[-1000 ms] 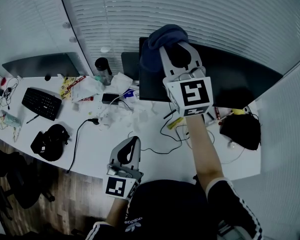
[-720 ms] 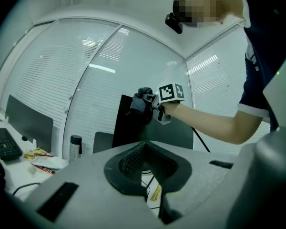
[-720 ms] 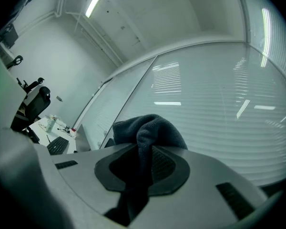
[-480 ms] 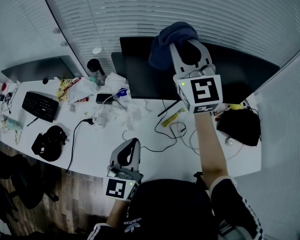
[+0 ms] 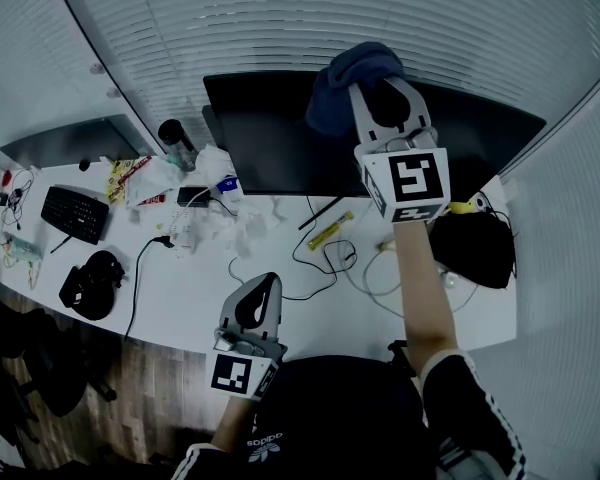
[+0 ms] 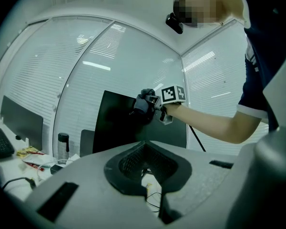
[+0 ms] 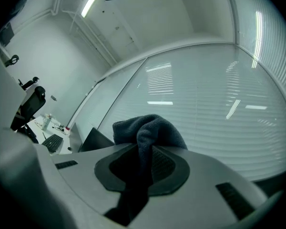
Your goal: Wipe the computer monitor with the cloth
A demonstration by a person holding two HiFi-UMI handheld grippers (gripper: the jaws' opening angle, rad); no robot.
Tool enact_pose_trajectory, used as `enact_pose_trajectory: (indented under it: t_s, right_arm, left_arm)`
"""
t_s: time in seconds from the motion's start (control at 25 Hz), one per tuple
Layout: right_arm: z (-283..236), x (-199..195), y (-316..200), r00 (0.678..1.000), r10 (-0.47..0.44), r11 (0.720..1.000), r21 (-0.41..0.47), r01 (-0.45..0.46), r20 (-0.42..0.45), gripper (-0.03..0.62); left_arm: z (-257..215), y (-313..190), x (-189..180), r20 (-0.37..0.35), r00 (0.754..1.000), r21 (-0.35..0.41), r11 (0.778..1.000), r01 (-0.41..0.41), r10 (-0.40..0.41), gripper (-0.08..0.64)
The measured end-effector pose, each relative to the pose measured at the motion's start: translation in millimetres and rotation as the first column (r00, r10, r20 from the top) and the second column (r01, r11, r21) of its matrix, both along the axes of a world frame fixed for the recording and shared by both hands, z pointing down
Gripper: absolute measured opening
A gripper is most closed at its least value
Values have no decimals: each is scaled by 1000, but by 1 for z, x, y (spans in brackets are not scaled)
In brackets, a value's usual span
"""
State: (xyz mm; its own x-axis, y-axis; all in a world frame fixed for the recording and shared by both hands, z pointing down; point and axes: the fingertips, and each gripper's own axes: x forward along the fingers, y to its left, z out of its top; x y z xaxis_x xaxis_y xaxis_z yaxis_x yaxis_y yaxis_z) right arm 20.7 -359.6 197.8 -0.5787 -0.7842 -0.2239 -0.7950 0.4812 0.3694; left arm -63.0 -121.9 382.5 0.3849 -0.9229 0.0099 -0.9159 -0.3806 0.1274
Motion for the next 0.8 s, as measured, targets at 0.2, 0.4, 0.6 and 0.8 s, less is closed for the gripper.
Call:
enact_pose_trajectory:
  t_s: [0.2,0.4,0.6,0.8]
  right_arm:
    - [0,33,-5,1000,27,1000,-4,-27,-2,49]
    - [-1,62,-8,999,35,999,-4,-35,-14,49]
    - [0,102,-10,997,70,998,0,-70,-19,49]
    - [-2,145,-13,993,116,993,0,-116,-11,49]
  left_arm:
    - [3,1,20,19,1000,-9,1000,-2,2,5]
    - [1,1,40,29,1000,-12,1000,-3,3,5]
    - [-1,1,62,38,999,-7,1000,-5,5,5]
    - [0,1,83,57,998,-13,1000,-14,14,5]
